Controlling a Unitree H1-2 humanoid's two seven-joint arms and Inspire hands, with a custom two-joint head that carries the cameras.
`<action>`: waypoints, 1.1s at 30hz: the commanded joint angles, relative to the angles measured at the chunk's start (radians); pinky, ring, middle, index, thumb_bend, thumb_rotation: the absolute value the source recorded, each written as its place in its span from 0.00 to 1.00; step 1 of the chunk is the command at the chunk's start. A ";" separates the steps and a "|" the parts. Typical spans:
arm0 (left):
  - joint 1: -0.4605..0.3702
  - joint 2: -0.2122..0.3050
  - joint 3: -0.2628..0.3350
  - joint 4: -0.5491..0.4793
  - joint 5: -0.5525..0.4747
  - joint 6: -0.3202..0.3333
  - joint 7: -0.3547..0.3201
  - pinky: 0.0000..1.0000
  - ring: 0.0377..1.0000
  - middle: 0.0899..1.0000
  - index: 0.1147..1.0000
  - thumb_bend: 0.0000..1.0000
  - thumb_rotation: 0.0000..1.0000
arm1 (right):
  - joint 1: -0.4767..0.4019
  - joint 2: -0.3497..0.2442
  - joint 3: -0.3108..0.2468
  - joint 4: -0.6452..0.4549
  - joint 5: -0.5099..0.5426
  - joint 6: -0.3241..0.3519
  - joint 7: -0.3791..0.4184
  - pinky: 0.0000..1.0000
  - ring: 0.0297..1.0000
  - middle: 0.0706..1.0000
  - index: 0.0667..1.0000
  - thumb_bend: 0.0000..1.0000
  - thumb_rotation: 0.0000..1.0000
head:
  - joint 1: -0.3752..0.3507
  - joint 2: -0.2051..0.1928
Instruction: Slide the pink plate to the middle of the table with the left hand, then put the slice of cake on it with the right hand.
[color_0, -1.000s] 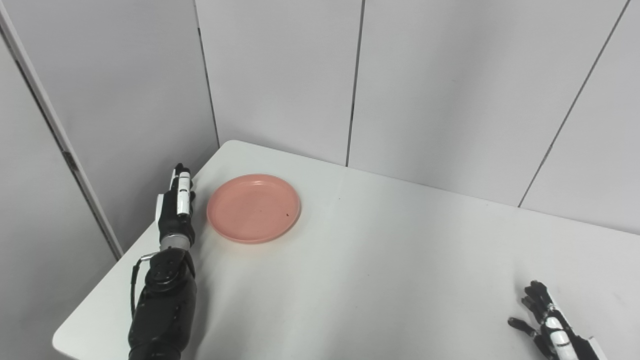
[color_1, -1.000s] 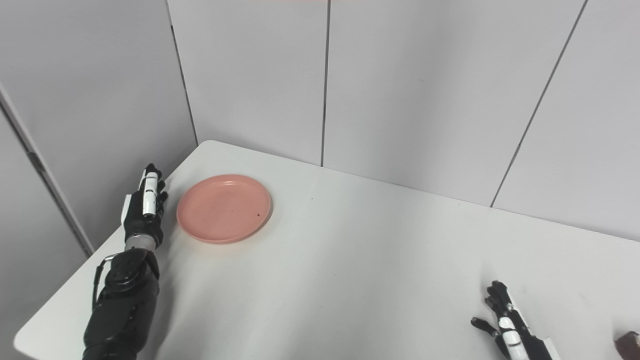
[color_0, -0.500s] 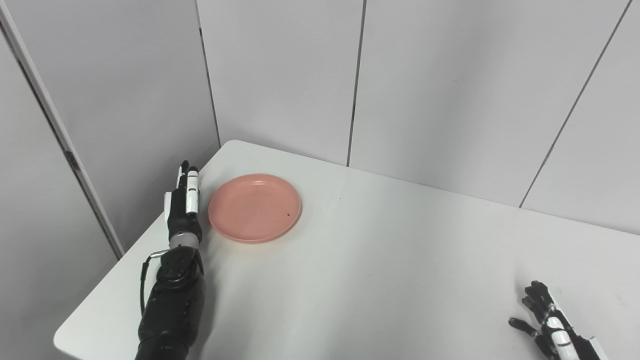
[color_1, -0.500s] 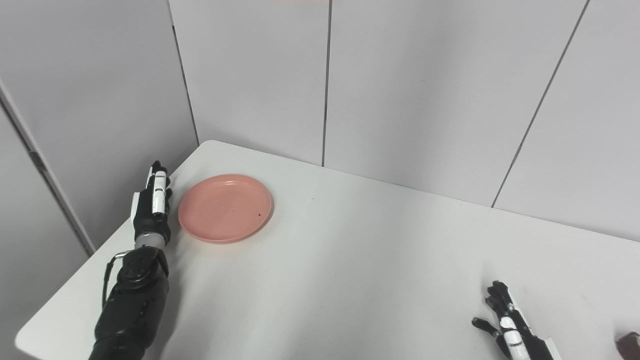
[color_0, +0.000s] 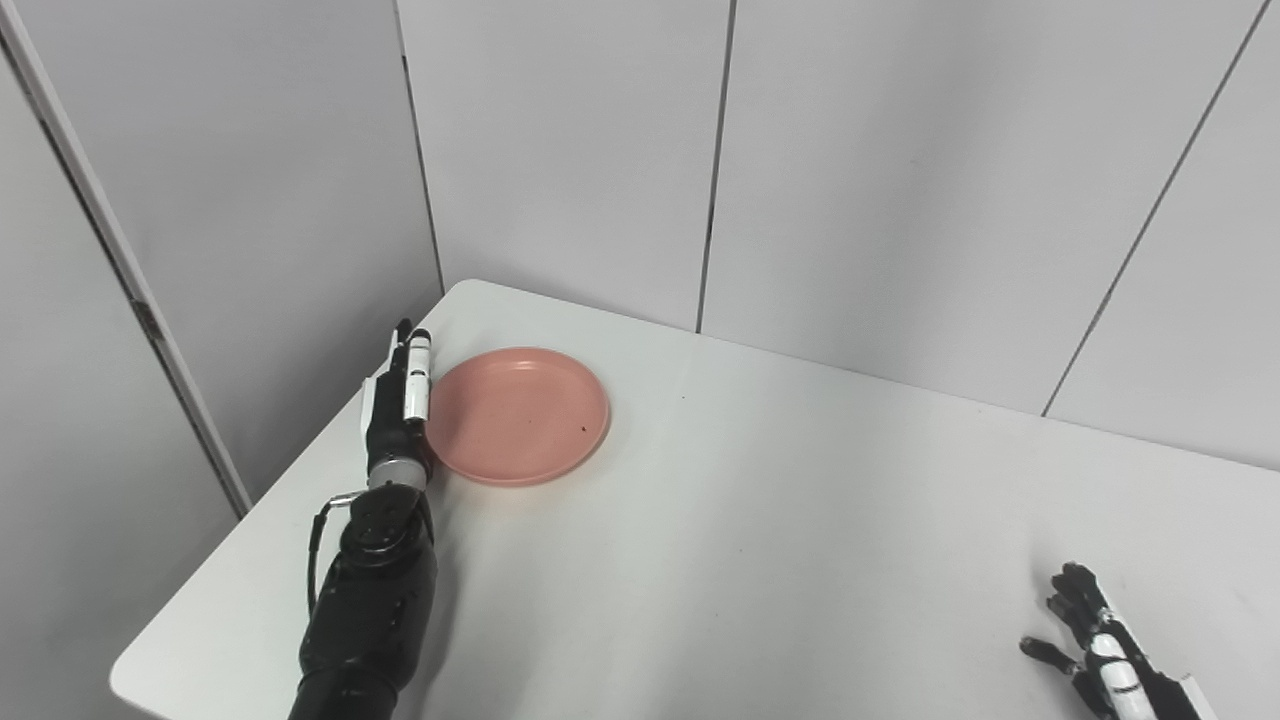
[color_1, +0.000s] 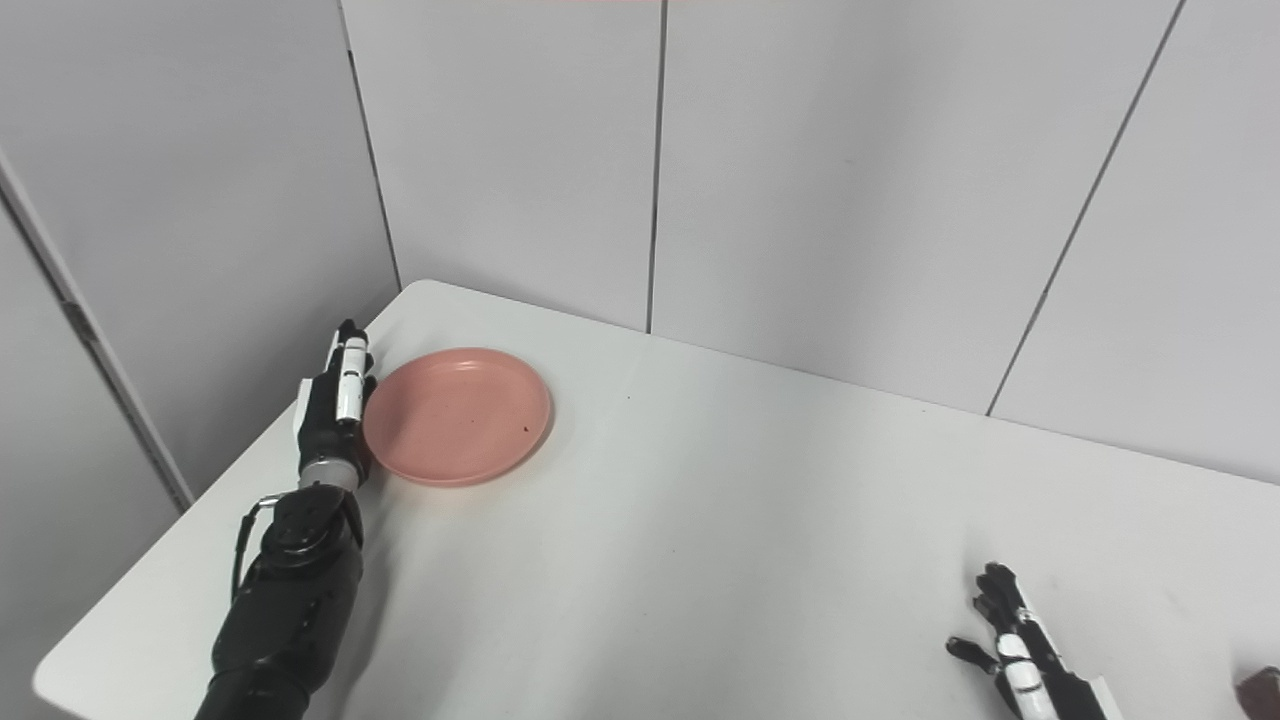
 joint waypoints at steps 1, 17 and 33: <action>-0.022 -0.018 -0.017 -0.017 -0.025 0.028 -0.044 1.00 1.00 1.00 1.00 0.33 1.00 | 0.019 -0.016 -0.008 -0.003 -0.016 0.047 -0.014 1.00 0.97 0.96 0.97 0.27 1.00 | -0.006 0.003; -0.003 -0.047 -0.060 -0.099 -0.128 0.153 -0.147 0.98 0.98 0.99 0.99 0.31 1.00 | 0.023 -0.019 0.002 -0.019 -0.040 0.022 -0.012 0.99 0.94 0.94 0.95 0.24 1.00 | -0.060 0.029; 0.022 -0.112 -0.151 -0.191 -0.159 0.267 -0.221 0.96 0.96 0.97 0.96 0.31 1.00 | 0.024 -0.007 0.008 -0.045 -0.045 0.035 -0.014 0.95 0.92 0.93 0.94 0.26 1.00 | -0.136 0.077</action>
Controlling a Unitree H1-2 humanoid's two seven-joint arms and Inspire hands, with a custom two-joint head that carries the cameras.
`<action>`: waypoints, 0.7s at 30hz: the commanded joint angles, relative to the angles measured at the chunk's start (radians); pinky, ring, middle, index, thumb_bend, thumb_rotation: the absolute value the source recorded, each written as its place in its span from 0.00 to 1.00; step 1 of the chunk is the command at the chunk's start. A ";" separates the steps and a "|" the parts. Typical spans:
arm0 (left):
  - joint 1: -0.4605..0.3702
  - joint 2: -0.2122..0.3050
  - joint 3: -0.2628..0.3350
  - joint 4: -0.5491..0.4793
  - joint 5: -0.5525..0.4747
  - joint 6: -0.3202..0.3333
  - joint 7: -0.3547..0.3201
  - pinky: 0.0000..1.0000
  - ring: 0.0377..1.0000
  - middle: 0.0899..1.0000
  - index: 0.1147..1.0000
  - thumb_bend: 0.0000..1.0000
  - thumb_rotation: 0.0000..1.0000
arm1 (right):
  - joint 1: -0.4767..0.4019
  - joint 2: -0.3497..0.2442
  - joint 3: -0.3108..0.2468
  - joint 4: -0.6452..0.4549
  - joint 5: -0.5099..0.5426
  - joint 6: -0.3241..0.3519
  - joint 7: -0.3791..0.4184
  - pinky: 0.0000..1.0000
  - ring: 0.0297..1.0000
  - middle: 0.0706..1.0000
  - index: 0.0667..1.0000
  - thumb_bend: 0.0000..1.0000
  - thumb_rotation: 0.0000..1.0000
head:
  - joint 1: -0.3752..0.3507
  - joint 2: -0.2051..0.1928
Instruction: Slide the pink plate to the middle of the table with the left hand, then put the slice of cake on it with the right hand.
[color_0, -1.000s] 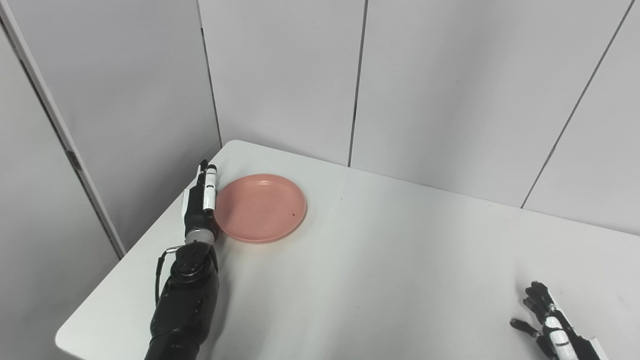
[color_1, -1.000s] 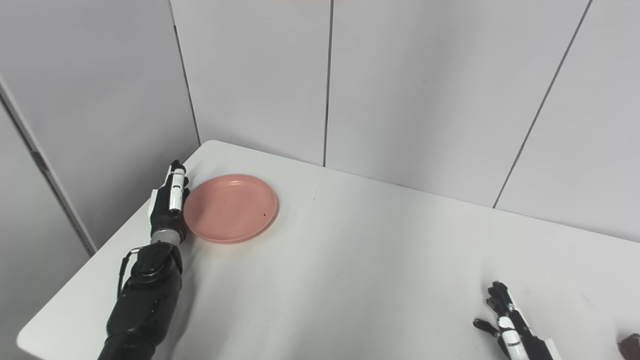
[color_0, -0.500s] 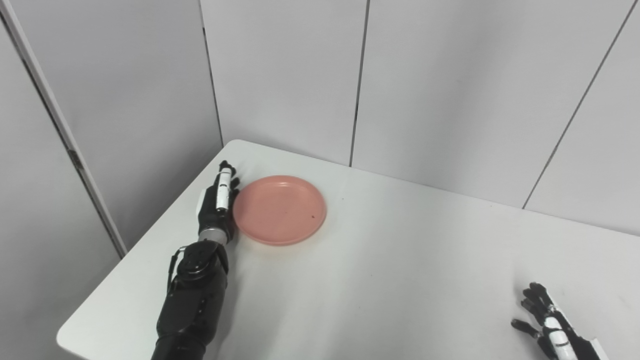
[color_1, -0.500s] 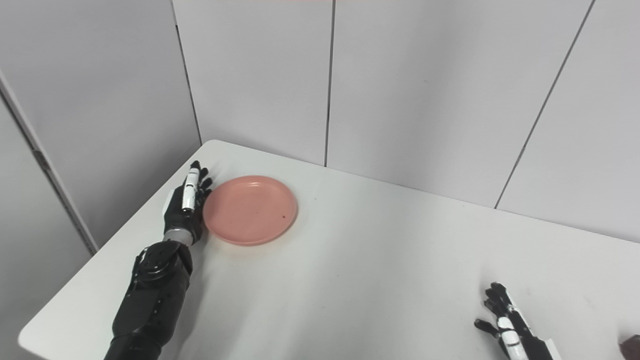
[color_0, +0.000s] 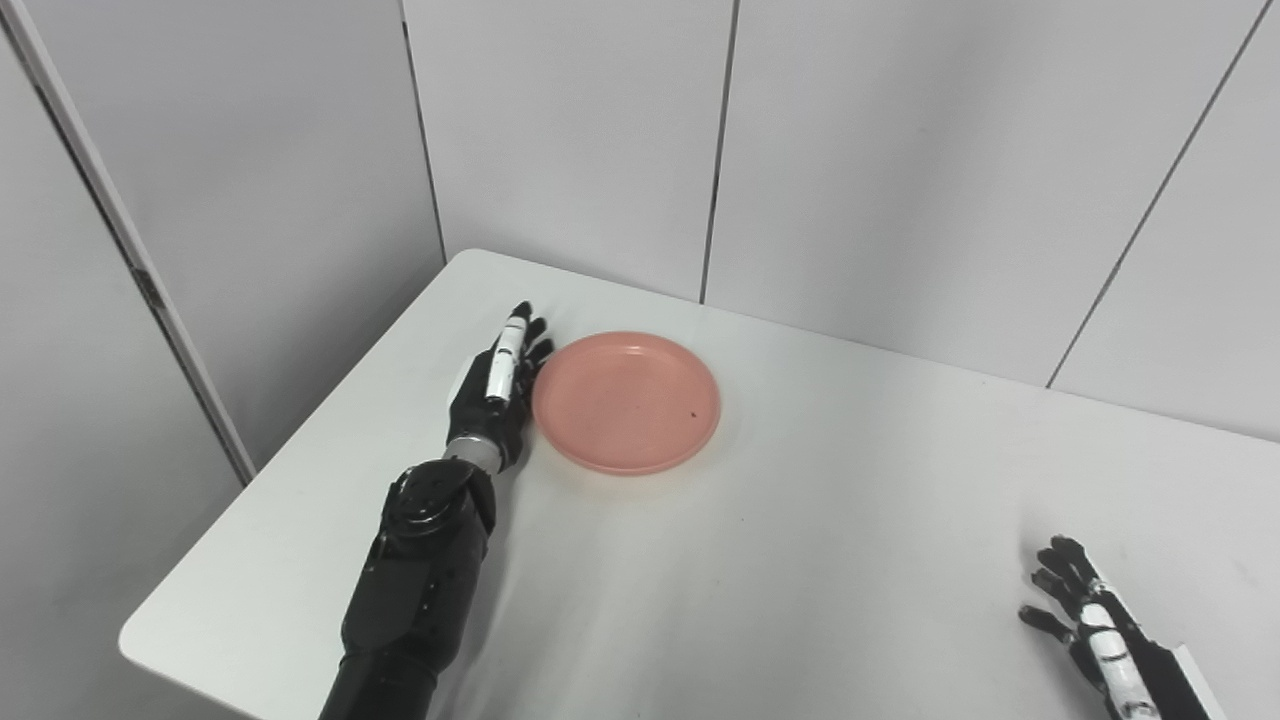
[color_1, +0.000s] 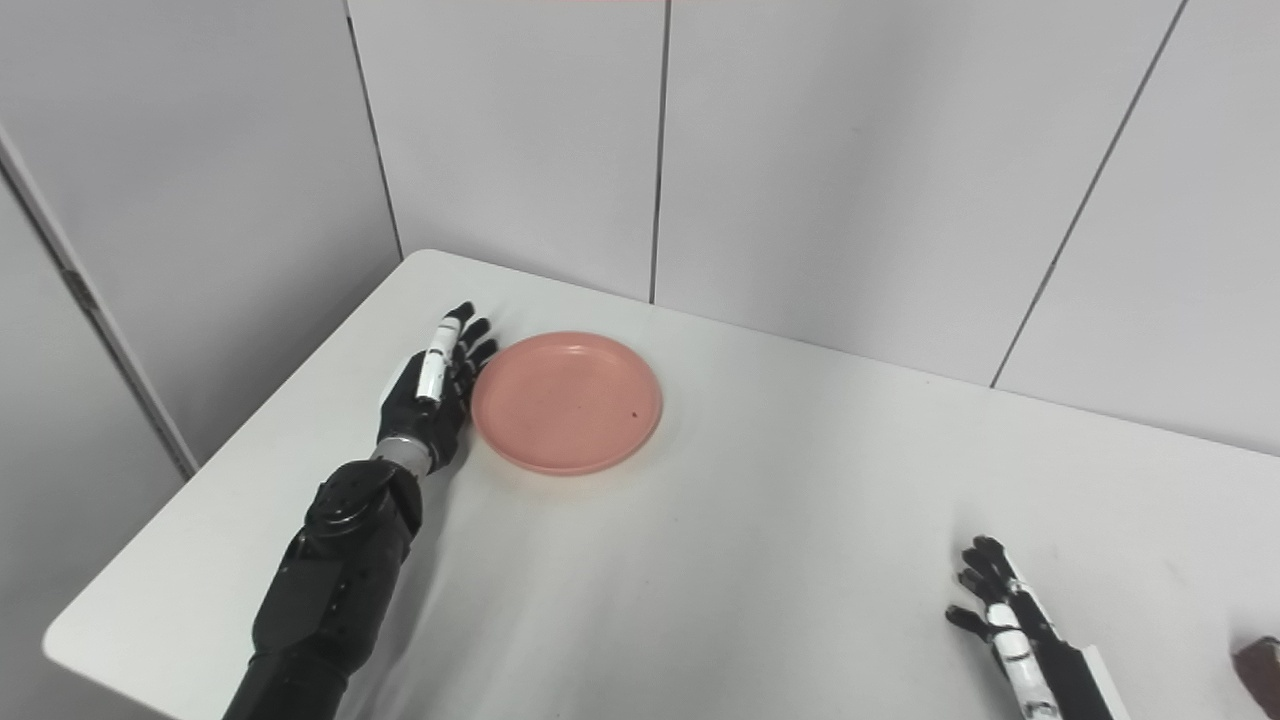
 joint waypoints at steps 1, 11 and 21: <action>-0.001 -0.032 -0.050 -0.022 -0.017 0.060 -0.059 0.96 0.96 0.97 0.97 0.32 1.00 | 0.010 -0.007 0.001 -0.009 -0.008 0.021 -0.003 0.95 0.92 0.93 0.94 0.27 1.00 | -0.001 0.001; 0.033 -0.083 -0.191 -0.046 0.017 0.084 -0.107 0.93 0.95 0.95 0.95 0.33 1.00 | 0.013 0.005 0.011 -0.033 -0.017 0.042 -0.014 0.95 0.92 0.93 0.94 0.29 1.00 | -0.059 0.033; 0.080 -0.128 -0.284 -0.139 0.010 0.160 -0.140 0.93 0.96 0.96 0.95 0.35 1.00 | 0.017 0.007 0.023 -0.054 -0.042 0.047 -0.022 0.92 0.91 0.92 0.93 0.32 1.00 | -0.108 0.048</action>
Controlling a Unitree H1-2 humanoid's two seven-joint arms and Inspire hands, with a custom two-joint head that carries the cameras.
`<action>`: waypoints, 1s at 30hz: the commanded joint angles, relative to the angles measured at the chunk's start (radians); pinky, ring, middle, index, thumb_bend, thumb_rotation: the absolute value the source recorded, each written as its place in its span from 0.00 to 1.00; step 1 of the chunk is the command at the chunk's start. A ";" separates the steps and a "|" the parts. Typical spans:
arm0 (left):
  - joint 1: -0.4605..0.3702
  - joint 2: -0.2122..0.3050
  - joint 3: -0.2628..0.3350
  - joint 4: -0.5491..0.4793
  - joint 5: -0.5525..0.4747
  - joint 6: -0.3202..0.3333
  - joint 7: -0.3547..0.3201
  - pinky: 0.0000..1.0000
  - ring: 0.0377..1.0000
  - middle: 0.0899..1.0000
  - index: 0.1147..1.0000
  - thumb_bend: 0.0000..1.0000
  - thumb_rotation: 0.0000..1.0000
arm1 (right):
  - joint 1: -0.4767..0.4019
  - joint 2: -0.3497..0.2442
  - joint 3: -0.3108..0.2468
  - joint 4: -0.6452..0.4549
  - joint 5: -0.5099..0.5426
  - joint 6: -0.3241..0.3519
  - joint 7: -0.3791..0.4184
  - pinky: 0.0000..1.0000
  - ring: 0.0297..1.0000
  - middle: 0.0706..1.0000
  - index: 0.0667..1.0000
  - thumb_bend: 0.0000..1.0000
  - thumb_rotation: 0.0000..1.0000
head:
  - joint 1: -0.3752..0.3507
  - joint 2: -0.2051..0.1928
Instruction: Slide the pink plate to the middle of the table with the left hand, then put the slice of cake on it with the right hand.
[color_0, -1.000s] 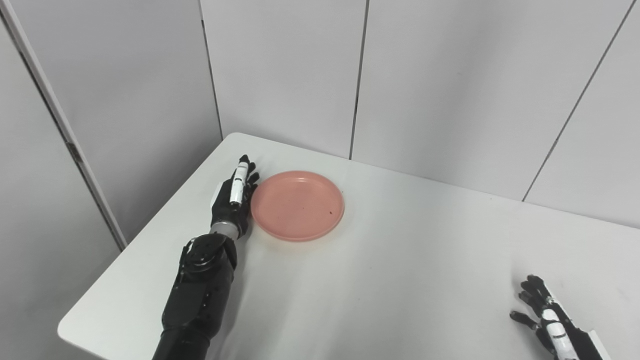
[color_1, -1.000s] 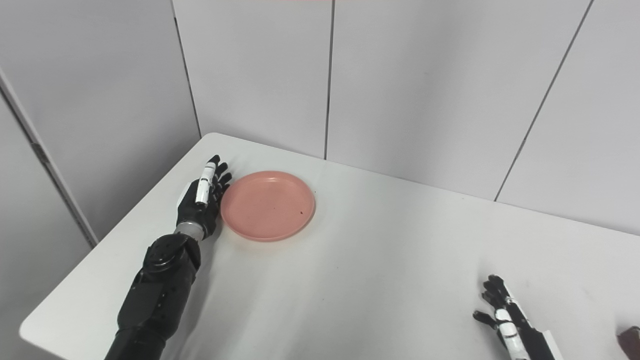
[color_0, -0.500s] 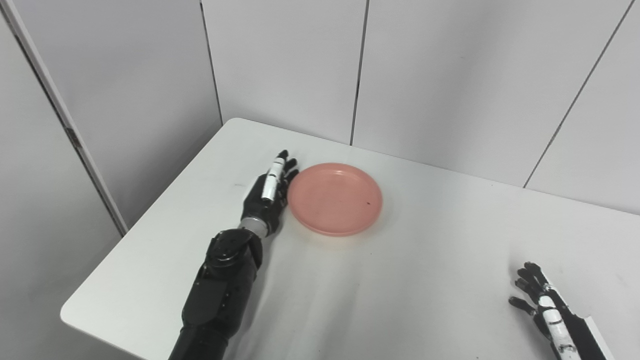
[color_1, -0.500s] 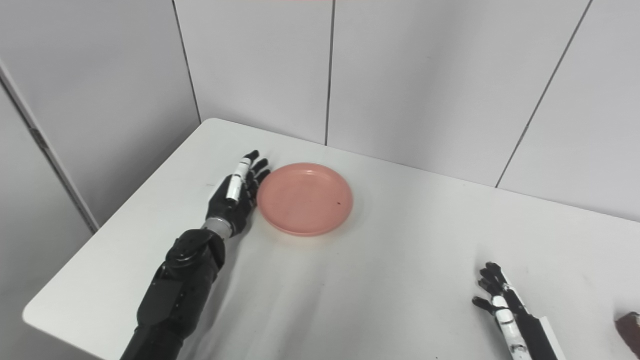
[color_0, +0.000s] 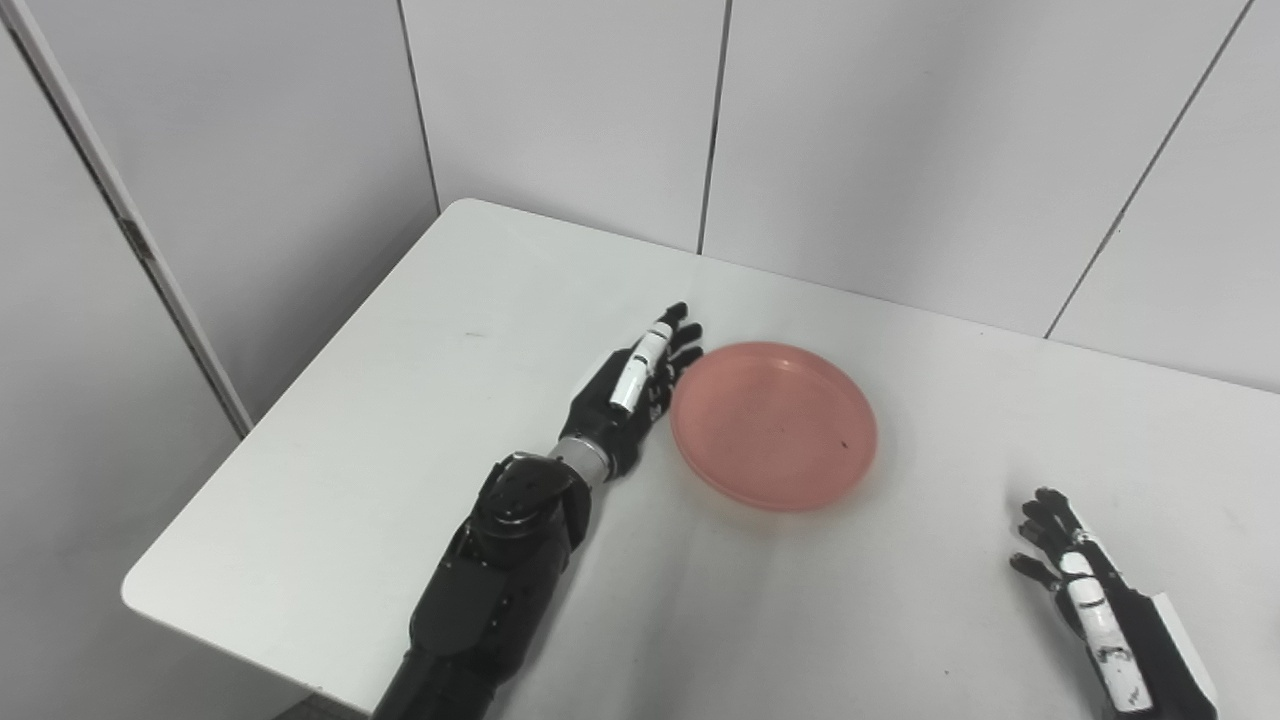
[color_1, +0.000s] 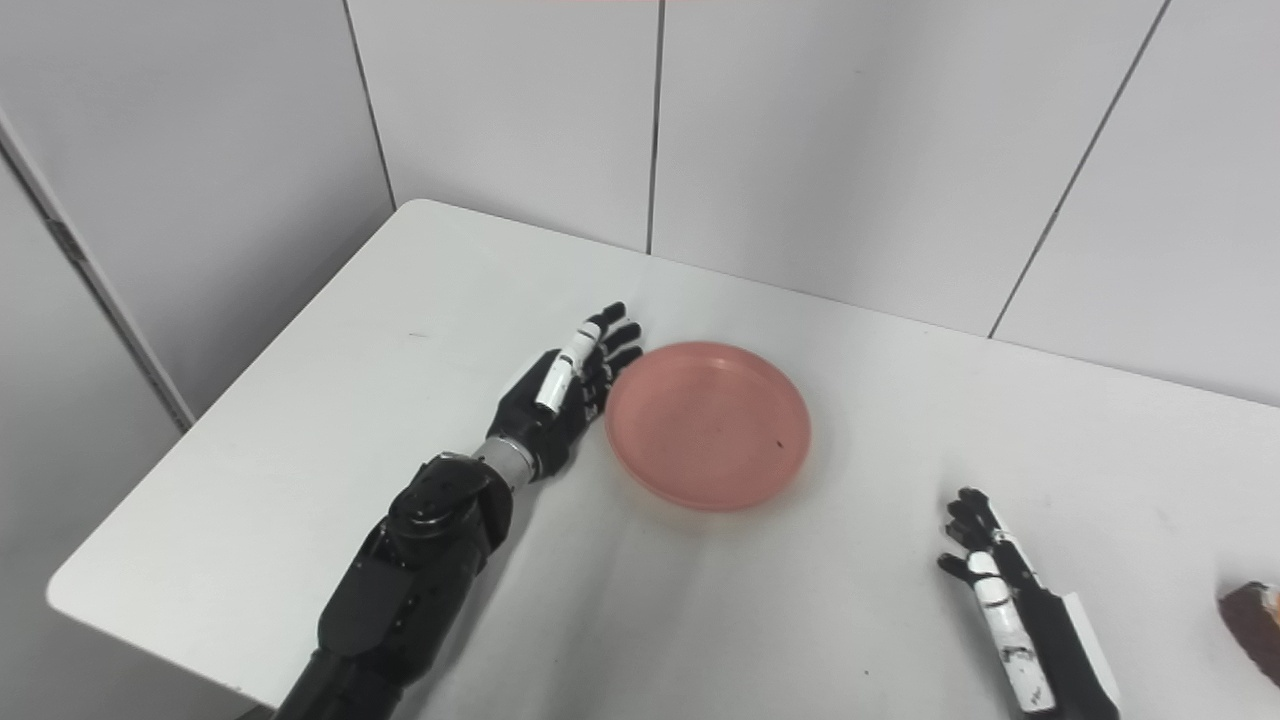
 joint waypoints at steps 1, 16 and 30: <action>0.023 -0.043 -0.052 -0.008 -0.021 0.084 -0.057 0.93 0.96 0.96 0.95 0.35 1.00 | 0.004 -0.001 0.004 -0.013 -0.008 0.019 0.000 0.93 0.91 0.92 0.93 0.32 1.00 | 0.001 -0.001; 0.108 -0.078 -0.103 -0.066 -0.066 0.074 -0.091 0.94 0.95 0.95 0.95 0.34 1.00 | 0.005 0.020 0.036 -0.019 -0.070 0.035 -0.029 0.93 0.92 0.93 0.93 0.37 1.00 | -0.146 -0.001; 0.148 -0.064 -0.086 -0.052 -0.026 0.038 -0.133 0.94 0.95 0.95 0.93 0.35 1.00 | 0.014 0.048 0.050 -0.036 -0.127 0.054 -0.063 0.91 0.92 0.93 0.93 0.37 1.00 | -0.272 -0.007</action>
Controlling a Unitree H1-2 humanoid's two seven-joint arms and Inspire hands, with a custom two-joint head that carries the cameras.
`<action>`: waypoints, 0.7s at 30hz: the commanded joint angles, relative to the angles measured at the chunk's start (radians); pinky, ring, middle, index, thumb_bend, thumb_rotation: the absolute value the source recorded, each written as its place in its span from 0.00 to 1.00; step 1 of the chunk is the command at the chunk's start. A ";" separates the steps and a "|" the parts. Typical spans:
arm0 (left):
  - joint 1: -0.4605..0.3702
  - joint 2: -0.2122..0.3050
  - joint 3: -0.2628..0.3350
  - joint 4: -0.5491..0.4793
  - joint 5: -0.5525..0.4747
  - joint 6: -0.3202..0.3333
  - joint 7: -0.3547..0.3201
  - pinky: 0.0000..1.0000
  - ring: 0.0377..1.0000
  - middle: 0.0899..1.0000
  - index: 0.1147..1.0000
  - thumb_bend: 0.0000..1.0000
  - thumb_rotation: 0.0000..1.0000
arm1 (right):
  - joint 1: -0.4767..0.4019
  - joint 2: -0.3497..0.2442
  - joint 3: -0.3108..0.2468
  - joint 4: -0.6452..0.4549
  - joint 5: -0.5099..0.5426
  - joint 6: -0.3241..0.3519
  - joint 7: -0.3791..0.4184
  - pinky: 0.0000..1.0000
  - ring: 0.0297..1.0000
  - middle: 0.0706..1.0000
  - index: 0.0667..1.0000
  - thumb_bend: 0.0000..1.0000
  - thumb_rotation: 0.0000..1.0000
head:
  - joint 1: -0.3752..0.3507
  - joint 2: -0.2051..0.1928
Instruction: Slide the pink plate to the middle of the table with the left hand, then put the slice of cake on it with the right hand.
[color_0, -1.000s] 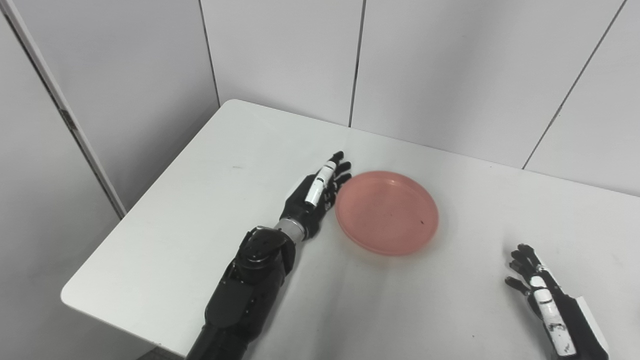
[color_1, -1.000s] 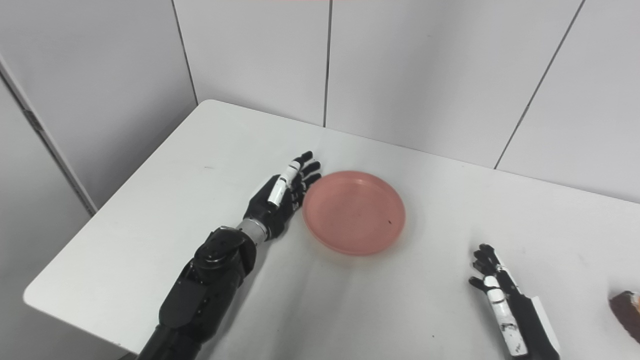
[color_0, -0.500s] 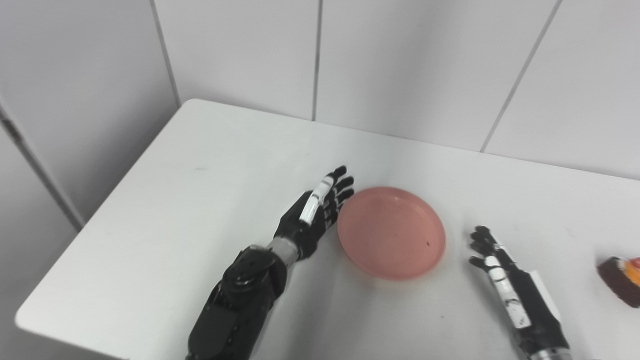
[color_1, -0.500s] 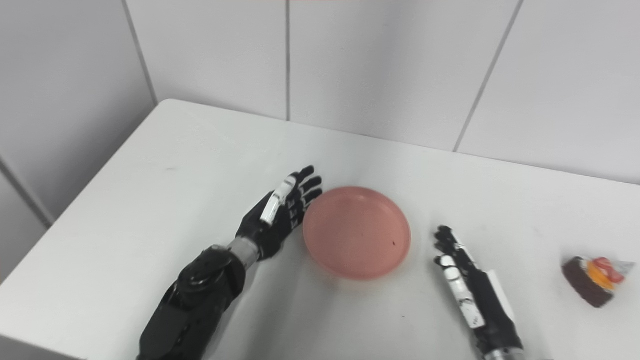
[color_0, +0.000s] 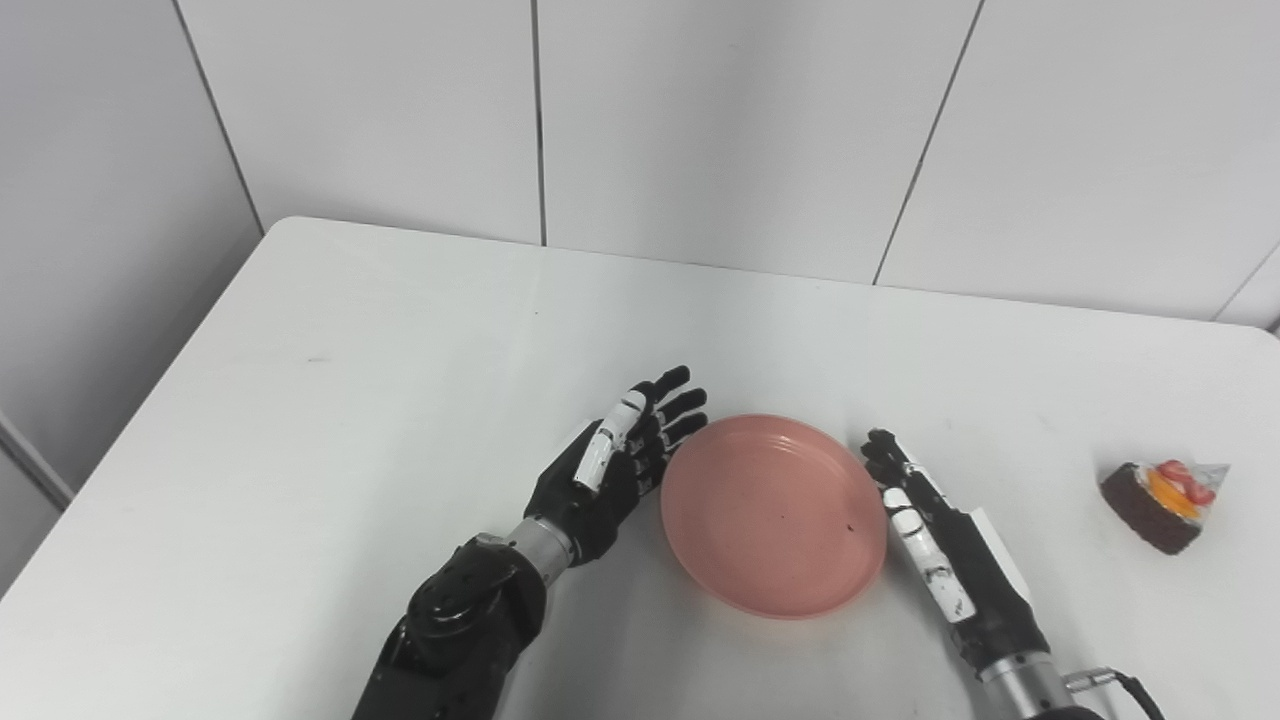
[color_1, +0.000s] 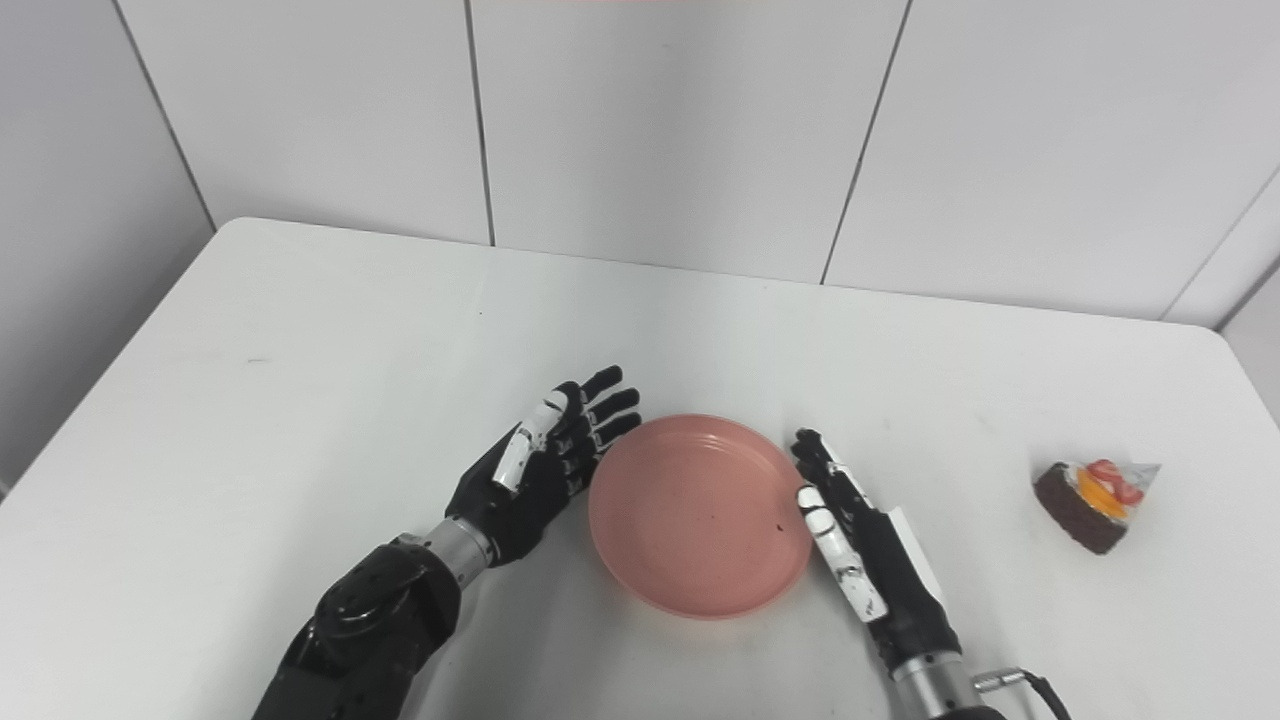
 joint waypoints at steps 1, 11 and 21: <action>0.038 0.021 0.004 0.035 0.022 0.014 -0.004 0.94 0.95 0.95 0.94 0.35 1.00 | 0.008 0.010 0.004 -0.016 -0.013 0.042 -0.008 0.91 0.92 0.93 0.93 0.37 1.00 | -0.020 -0.002; 0.048 0.052 0.017 0.046 0.031 -0.010 -0.042 0.93 0.94 0.94 0.93 0.40 1.00 | 0.006 0.020 0.000 -0.070 -0.074 0.052 -0.042 0.88 0.91 0.92 0.93 0.42 1.00 | -0.118 0.005; 0.055 0.078 0.033 0.048 0.024 -0.015 -0.059 0.91 0.93 0.93 0.92 0.39 1.00 | -0.037 -0.020 -0.010 -0.190 -0.258 0.036 -0.081 0.86 0.91 0.92 0.93 0.57 1.00 | -0.210 0.000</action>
